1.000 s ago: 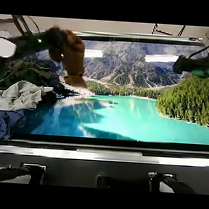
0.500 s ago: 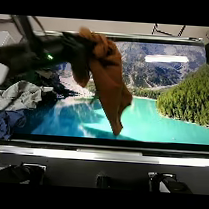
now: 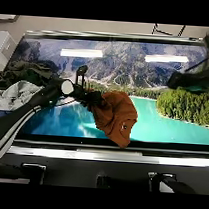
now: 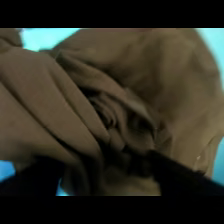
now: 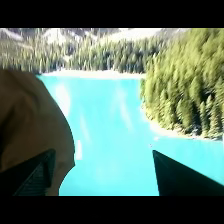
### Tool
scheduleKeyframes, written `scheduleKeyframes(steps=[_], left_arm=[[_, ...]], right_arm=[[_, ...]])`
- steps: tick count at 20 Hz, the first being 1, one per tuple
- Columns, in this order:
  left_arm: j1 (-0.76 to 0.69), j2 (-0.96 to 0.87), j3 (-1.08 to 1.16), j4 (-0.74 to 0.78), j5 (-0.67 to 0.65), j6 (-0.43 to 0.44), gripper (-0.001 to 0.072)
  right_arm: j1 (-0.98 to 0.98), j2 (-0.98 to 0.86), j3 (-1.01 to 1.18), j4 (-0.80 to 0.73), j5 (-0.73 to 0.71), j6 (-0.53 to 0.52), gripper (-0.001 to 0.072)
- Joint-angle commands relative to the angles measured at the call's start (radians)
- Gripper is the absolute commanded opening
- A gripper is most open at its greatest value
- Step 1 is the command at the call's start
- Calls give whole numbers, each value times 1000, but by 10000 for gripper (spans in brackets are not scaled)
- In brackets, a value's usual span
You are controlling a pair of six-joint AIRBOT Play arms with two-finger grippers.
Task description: Fold the clothes and pants, and hang the long-sleeved shirts on hangers.
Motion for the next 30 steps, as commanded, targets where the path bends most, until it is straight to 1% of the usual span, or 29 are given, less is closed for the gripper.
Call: scheduleKeyframes(steps=[1, 2, 4, 6, 8, 10, 12, 16, 18, 19, 21, 22, 23, 24, 25, 26, 28, 29, 30], left_arm=[[116, 1, -11, -114, -243, 142, 717], [157, 31, -11, -126, -300, 210, 717], [241, 90, -11, -123, -355, 285, 717], [347, 117, -11, -124, -355, 296, 717], [427, 93, -24, -125, -351, 295, 716], [462, 47, -66, -136, -325, 294, 716], [451, -12, -122, -218, -270, 300, 715], [376, -115, -163, -441, -84, 415, 715], [341, -144, -163, -537, 5, 470, 715], [326, -154, -163, -562, 42, 483, 715], [305, -166, -162, -573, 107, 482, 714], [299, -169, -162, -574, 133, 481, 713], [299, -171, -162, -574, 160, 466, 682], [301, -172, -162, -574, 179, 438, 442], [302, -172, -161, -575, 189, 420, 139], [302, -171, -156, -574, 188, 426, 31], [302, -166, -144, -573, 179, 430, 29], [301, -159, -140, -573, 167, 431, 29], [302, -150, -140, -573, 155, 434, 29]], right_arm=[[1, -155, -122, 160, 19, -13, 681], [1, -187, -163, 199, 20, -24, 682], [1, -230, -245, 271, 18, -51, 682], [1, -245, -322, 312, 3, -83, 682], [1, -245, -379, 329, -4, -92, 682], [2, -244, -433, 348, -3, -102, 682], [2, -244, -484, 361, -6, -114, 682], [16, -241, -576, 406, 8, -146, 682], [73, -232, -616, 406, -1, -171, 682], [115, -226, -632, 404, -13, -178, 683], [193, -222, -655, 404, -37, -176, 690], [228, -222, -666, 404, -50, -169, 720], [257, -222, -680, 409, -64, -164, 720], [283, -222, -698, 420, -79, -164, 720], [303, -222, -715, 438, -89, -164, 720], [320, -222, -731, 462, -103, -163, 720], [351, -222, -748, 515, -166, -160, 717], [364, -222, -748, 540, -204, -148, 673], [377, -222, -748, 569, -244, -137, 531]])
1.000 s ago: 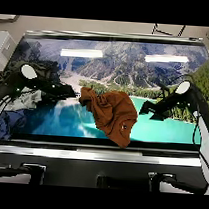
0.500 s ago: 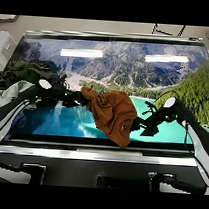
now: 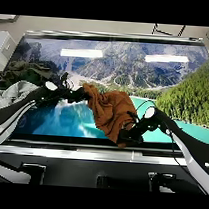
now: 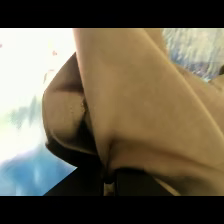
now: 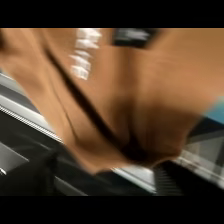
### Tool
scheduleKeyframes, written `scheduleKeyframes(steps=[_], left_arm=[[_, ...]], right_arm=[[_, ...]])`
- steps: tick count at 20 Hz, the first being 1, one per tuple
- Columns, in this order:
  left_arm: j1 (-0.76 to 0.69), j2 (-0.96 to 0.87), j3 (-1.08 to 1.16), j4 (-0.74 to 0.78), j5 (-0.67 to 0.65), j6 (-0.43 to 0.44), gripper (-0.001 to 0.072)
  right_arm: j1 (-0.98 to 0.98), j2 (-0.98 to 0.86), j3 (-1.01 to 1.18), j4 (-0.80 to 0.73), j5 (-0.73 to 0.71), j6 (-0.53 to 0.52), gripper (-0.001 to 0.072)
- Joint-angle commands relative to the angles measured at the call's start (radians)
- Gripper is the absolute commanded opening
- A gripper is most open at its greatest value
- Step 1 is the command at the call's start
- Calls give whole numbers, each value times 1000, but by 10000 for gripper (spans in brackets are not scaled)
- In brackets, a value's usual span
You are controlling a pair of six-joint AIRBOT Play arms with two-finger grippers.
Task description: Fold the clothes and pants, and hang the long-sleeved shirts on hangers.
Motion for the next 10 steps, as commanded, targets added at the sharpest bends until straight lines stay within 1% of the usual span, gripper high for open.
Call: scheduleKeyframes(steps=[1, 2, 3, 4, 6, 8, 10], left_arm=[[-2, 25, 8, -5, -14, 20, 29], [-2, 44, 8, 0, -26, 39, 29], [-2, 65, 8, 8, -33, 47, 29], [-2, 97, 8, 26, -32, 53, 28], [2, 177, 8, 79, -16, 52, 27], [21, 303, 9, 108, -7, 53, 27], [50, 460, 10, 122, 19, 65, 27]], right_arm=[[58, -1, -17, 98, -155, 21, 312], [61, -1, -17, 117, -171, 21, 62], [61, 1, -16, 139, -174, 29, 41], [55, 9, -3, 143, -169, 28, 40], [10, 60, 68, 95, -138, 29, 40], [-84, 146, 210, 17, -71, 39, 39], [-197, 254, 412, -94, -35, 40, 38]])
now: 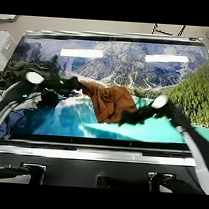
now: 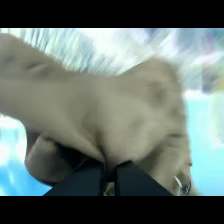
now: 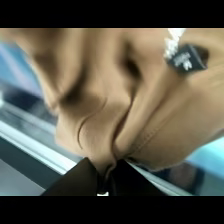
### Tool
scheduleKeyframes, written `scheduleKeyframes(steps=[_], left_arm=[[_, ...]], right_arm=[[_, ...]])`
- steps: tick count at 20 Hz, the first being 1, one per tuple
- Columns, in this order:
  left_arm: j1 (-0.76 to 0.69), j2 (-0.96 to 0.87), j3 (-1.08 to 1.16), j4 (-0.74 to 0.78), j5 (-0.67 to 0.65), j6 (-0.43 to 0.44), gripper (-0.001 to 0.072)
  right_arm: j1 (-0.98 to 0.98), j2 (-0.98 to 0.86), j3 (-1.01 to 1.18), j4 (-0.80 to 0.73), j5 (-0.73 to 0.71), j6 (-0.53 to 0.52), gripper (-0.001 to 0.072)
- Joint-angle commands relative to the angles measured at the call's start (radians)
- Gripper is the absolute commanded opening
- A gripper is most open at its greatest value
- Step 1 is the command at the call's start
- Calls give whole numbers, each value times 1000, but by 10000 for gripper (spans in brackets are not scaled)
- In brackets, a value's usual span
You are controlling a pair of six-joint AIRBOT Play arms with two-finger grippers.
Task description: Fold the clothes and pants, and hang the long-sleeved shirts on hangers.
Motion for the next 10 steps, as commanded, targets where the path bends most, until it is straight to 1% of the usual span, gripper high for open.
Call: scheduleKeyframes(steps=[1, 3, 5, 6, 7, 8, 10], left_arm=[[44, 257, 2, 39, 52, 18, 27], [76, 442, 2, 39, 90, 17, 28], [96, 618, 1, 39, 121, 10, 28], [96, 691, 1, 39, 141, -10, 28], [93, 763, 1, 35, 169, -67, 28], [86, 825, 1, 23, 198, -105, 28], [61, 932, 2, 9, 272, -105, 28]], right_arm=[[-169, 167, 307, -163, 51, 3, 39], [-266, 277, 509, -246, 13, -1, 39], [-335, 388, 642, -280, -43, -1, 40], [-352, 439, 669, -280, -75, -2, 40], [-358, 493, 682, -279, -111, 3, 40], [-357, 541, 683, -274, -149, 14, 40], [-357, 617, 683, -252, -223, 35, 41]])
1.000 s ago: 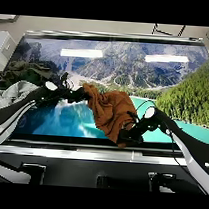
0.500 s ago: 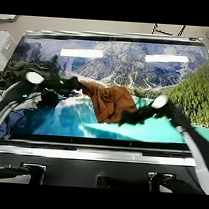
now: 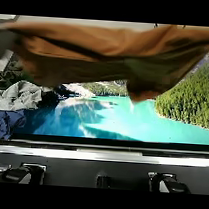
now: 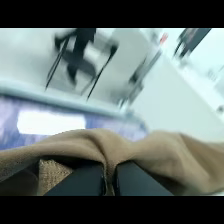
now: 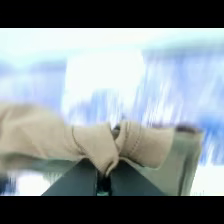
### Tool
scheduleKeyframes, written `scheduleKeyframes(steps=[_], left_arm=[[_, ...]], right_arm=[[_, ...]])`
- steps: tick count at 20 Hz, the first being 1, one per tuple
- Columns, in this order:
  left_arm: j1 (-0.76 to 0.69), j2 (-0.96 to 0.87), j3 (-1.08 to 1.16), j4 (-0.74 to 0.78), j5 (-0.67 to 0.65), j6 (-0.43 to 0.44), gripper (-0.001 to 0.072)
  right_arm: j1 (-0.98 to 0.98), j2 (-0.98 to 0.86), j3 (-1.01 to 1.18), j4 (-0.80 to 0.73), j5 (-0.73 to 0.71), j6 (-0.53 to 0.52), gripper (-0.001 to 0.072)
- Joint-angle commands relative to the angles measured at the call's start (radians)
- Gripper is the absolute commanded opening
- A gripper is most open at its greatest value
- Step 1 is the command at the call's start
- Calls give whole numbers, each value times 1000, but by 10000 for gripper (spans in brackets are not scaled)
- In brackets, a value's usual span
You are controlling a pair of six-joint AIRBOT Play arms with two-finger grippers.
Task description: Fold the clothes and pants, and hang the long-sleeved shirts on hangers.
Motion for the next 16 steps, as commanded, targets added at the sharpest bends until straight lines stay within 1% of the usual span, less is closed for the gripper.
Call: scheduleKeyframes(steps=[1, 3, 4, 5, 6, 9, 10, 11, 12, 14, 16], left_arm=[[-22, 208, 0, -12, 131, -45, 28], [-23, 239, 0, -10, 145, -46, 28], [-23, 239, 0, -2, 137, -46, 28], [-22, 225, -1, 43, 115, -46, 28], [-19, 204, -6, 104, 89, -46, 28], [-16, 71, -80, 257, 26, -47, 28], [-16, 4, -119, 264, 25, -46, 28], [-16, -80, -161, 264, 26, -46, 29], [-18, -172, -194, 258, 39, -47, 29], [-32, -395, -222, 188, 91, -111, 29], [-44, -612, -206, 114, 92, -110, 30]], right_arm=[[-26, 145, 50, -2, -150, 27, 41], [-26, 173, 50, 2, -190, 42, 41], [-26, 172, 49, 0, -171, 42, 41], [-26, 160, 49, -12, -127, 40, 41], [-26, 137, 49, -28, -59, 40, 41], [-26, -10, 14, -79, 231, 41, 41], [-26, -79, -24, -87, 291, 40, 41], [-26, -146, -74, -86, 303, 40, 41], [-26, -216, -132, -80, 279, 42, 41], [-26, -375, -259, -35, 144, 95, 41], [-26, -542, -333, 97, 14, 151, 42]])
